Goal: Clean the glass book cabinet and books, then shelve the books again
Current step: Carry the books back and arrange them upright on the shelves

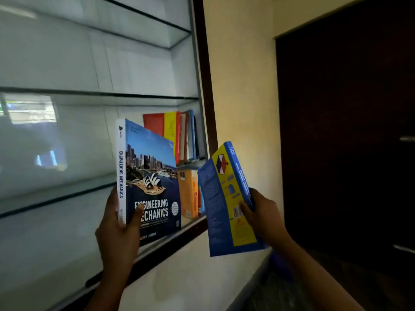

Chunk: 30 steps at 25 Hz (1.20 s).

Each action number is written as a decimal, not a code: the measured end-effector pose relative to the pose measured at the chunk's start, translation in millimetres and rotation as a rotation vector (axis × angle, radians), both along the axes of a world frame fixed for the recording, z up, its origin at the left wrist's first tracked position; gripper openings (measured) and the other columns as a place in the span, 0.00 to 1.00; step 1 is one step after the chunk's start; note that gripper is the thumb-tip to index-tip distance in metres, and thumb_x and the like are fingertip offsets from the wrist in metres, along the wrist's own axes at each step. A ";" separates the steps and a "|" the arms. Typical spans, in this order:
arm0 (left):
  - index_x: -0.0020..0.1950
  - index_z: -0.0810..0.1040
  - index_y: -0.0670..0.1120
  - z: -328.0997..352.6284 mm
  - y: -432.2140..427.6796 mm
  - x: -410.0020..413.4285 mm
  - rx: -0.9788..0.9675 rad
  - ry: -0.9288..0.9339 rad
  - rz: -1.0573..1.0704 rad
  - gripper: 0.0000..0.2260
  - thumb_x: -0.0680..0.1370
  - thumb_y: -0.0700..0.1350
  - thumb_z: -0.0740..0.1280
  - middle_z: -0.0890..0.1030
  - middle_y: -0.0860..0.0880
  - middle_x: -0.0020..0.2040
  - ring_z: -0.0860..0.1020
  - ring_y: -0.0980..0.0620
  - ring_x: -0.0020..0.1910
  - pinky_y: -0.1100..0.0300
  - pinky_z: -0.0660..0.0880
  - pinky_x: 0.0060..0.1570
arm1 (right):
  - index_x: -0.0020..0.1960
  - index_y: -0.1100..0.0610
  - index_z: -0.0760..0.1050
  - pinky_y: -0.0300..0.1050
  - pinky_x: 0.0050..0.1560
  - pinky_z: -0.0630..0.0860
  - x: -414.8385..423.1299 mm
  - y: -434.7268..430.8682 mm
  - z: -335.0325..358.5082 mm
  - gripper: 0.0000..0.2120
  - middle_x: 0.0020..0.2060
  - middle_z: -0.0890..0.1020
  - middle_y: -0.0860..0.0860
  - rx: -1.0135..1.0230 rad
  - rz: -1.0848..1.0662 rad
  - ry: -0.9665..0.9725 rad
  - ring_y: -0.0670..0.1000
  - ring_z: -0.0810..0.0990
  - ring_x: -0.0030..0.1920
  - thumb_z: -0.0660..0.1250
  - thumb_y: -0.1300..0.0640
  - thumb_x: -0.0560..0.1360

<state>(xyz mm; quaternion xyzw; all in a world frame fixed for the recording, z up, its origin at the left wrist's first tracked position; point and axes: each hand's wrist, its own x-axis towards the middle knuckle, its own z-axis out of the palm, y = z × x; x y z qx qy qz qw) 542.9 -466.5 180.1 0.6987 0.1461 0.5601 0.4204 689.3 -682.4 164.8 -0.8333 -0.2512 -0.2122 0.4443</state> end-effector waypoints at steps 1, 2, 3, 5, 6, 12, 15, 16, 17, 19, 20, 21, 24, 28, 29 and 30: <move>0.72 0.68 0.48 13.1 5.4 23.5 0.003 -0.029 0.018 0.26 0.75 0.38 0.69 0.78 0.46 0.60 0.76 0.50 0.54 0.58 0.69 0.57 | 0.65 0.57 0.68 0.44 0.45 0.75 28.1 11.2 14.9 0.17 0.55 0.81 0.56 0.026 0.013 -0.023 0.55 0.81 0.50 0.62 0.54 0.78; 0.72 0.68 0.48 27.7 9.7 46.8 0.007 -0.059 0.035 0.26 0.75 0.38 0.69 0.77 0.47 0.59 0.75 0.51 0.53 0.58 0.69 0.56 | 0.65 0.57 0.68 0.43 0.45 0.74 54.9 21.8 30.3 0.17 0.55 0.81 0.56 0.046 0.028 -0.053 0.55 0.81 0.50 0.62 0.54 0.78; 0.72 0.67 0.48 42.7 13.6 69.7 0.015 -0.093 0.048 0.26 0.75 0.38 0.69 0.77 0.47 0.60 0.74 0.52 0.53 0.58 0.69 0.56 | 0.66 0.57 0.68 0.43 0.46 0.74 79.6 31.3 46.3 0.18 0.55 0.80 0.56 0.067 0.043 -0.092 0.56 0.81 0.51 0.62 0.55 0.78; 0.72 0.66 0.49 76.2 18.7 111.9 0.045 -0.171 0.052 0.27 0.75 0.37 0.68 0.77 0.47 0.62 0.74 0.53 0.54 0.58 0.70 0.55 | 0.66 0.57 0.68 0.44 0.49 0.74 124.7 47.4 81.1 0.19 0.55 0.80 0.57 0.126 0.079 -0.171 0.57 0.80 0.52 0.63 0.55 0.77; 0.72 0.66 0.49 93.3 21.4 130.3 0.073 -0.204 0.068 0.27 0.75 0.37 0.68 0.76 0.47 0.61 0.74 0.53 0.54 0.59 0.70 0.54 | 0.66 0.58 0.69 0.41 0.47 0.72 143.8 54.3 98.1 0.19 0.55 0.81 0.57 0.167 0.099 -0.209 0.57 0.80 0.52 0.63 0.56 0.77; 0.73 0.66 0.48 187.6 39.6 223.5 0.176 -0.373 0.185 0.26 0.76 0.38 0.68 0.77 0.47 0.62 0.76 0.53 0.53 0.64 0.72 0.48 | 0.65 0.58 0.70 0.39 0.49 0.72 249.2 103.3 192.3 0.17 0.56 0.80 0.55 0.396 0.254 -0.352 0.55 0.80 0.54 0.63 0.55 0.77; 0.72 0.66 0.48 226.7 41.7 269.8 0.196 -0.419 0.224 0.26 0.76 0.38 0.68 0.76 0.47 0.63 0.75 0.53 0.54 0.62 0.72 0.48 | 0.65 0.58 0.70 0.36 0.47 0.69 303.0 123.1 239.4 0.17 0.57 0.80 0.55 0.504 0.351 -0.382 0.55 0.79 0.55 0.62 0.56 0.78; 0.72 0.66 0.48 237.5 43.8 280.5 0.202 -0.427 0.236 0.26 0.76 0.38 0.68 0.76 0.46 0.63 0.75 0.52 0.53 0.61 0.72 0.47 | 0.65 0.59 0.70 0.38 0.48 0.70 317.8 128.7 254.9 0.16 0.58 0.79 0.55 0.540 0.382 -0.384 0.55 0.79 0.55 0.62 0.56 0.78; 0.72 0.66 0.49 245.4 46.7 287.7 0.190 -0.436 0.245 0.26 0.76 0.38 0.68 0.76 0.46 0.63 0.75 0.52 0.52 0.61 0.73 0.44 | 0.65 0.59 0.69 0.40 0.50 0.72 330.8 134.6 269.0 0.16 0.58 0.79 0.55 0.573 0.407 -0.388 0.56 0.78 0.55 0.62 0.57 0.78; 0.72 0.66 0.50 251.9 53.2 302.2 0.136 -0.465 0.259 0.26 0.75 0.38 0.68 0.76 0.45 0.62 0.76 0.50 0.51 0.59 0.75 0.42 | 0.65 0.60 0.69 0.50 0.55 0.74 360.6 150.4 295.3 0.16 0.58 0.79 0.57 0.617 0.437 -0.417 0.59 0.78 0.56 0.61 0.57 0.78; 0.71 0.67 0.51 250.7 55.1 307.5 0.114 -0.480 0.264 0.26 0.75 0.38 0.68 0.77 0.45 0.61 0.77 0.49 0.50 0.55 0.77 0.44 | 0.64 0.61 0.69 0.54 0.56 0.74 372.8 159.7 307.1 0.16 0.58 0.78 0.58 0.625 0.449 -0.433 0.60 0.78 0.56 0.61 0.57 0.78; 0.71 0.67 0.52 248.5 55.3 310.8 0.107 -0.493 0.267 0.26 0.75 0.37 0.69 0.77 0.45 0.60 0.77 0.48 0.51 0.52 0.77 0.47 | 0.64 0.61 0.69 0.56 0.56 0.74 381.5 170.0 318.7 0.16 0.58 0.78 0.59 0.637 0.462 -0.444 0.60 0.77 0.56 0.61 0.57 0.78; 0.70 0.68 0.52 247.4 55.3 318.1 0.094 -0.515 0.277 0.27 0.74 0.37 0.69 0.77 0.46 0.61 0.78 0.45 0.55 0.45 0.77 0.52 | 0.64 0.62 0.69 0.54 0.56 0.73 394.4 196.8 347.4 0.16 0.59 0.77 0.60 0.644 0.473 -0.435 0.62 0.76 0.58 0.61 0.57 0.78; 0.70 0.68 0.53 254.6 60.2 316.3 0.107 -0.507 0.337 0.26 0.74 0.38 0.69 0.77 0.46 0.62 0.78 0.45 0.56 0.43 0.78 0.52 | 0.65 0.62 0.66 0.50 0.54 0.73 404.3 226.2 372.0 0.17 0.61 0.76 0.60 0.597 0.435 -0.396 0.61 0.76 0.59 0.60 0.56 0.79; 0.70 0.68 0.53 255.8 60.5 314.9 0.102 -0.510 0.341 0.26 0.74 0.38 0.69 0.77 0.46 0.62 0.78 0.44 0.55 0.43 0.78 0.51 | 0.66 0.62 0.66 0.51 0.54 0.73 405.6 233.6 373.9 0.18 0.61 0.76 0.61 0.577 0.418 -0.392 0.62 0.76 0.59 0.60 0.56 0.79; 0.70 0.68 0.52 257.4 60.9 313.9 0.099 -0.513 0.341 0.26 0.74 0.38 0.69 0.77 0.45 0.61 0.78 0.44 0.54 0.44 0.78 0.50 | 0.67 0.61 0.65 0.52 0.54 0.73 406.8 240.9 374.0 0.18 0.60 0.76 0.61 0.561 0.398 -0.389 0.62 0.76 0.59 0.60 0.56 0.79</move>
